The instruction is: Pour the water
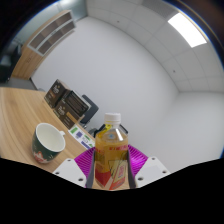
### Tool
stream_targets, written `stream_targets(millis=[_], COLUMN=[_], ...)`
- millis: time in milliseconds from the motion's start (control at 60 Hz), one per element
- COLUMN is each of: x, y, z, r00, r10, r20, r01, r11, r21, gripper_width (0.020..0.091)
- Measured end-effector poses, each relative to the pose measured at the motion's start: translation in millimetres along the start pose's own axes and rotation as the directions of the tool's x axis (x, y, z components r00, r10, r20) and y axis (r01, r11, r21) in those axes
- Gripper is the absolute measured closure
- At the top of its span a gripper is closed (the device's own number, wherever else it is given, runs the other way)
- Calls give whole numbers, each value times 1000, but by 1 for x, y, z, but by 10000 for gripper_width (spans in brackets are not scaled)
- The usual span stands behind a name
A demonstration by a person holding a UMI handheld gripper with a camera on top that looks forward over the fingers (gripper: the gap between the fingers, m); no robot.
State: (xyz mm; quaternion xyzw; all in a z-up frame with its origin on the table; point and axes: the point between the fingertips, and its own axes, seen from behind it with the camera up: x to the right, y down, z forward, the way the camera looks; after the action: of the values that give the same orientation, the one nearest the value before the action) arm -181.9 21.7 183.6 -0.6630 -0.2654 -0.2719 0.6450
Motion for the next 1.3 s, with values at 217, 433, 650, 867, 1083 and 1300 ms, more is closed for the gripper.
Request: stream_targets(millis=[217, 433, 650, 867, 1083, 1300], x=[-45, -44, -45, -32, -13, -7], y=[71, 75, 76, 85, 88, 91], z=[9, 8, 5, -25, -104, -186], r00=[738, 726, 735, 768, 736, 651], r10=[674, 687, 678, 640, 671, 740], r20=[22, 29, 24, 29, 87, 169], r01=[-666, -680, -672, -626, -650, -715], r11=[733, 723, 733, 759, 737, 672], r21=[-138, -123, -105, -177, -184, -191], gripper_width=[612, 600, 485, 255, 255, 257])
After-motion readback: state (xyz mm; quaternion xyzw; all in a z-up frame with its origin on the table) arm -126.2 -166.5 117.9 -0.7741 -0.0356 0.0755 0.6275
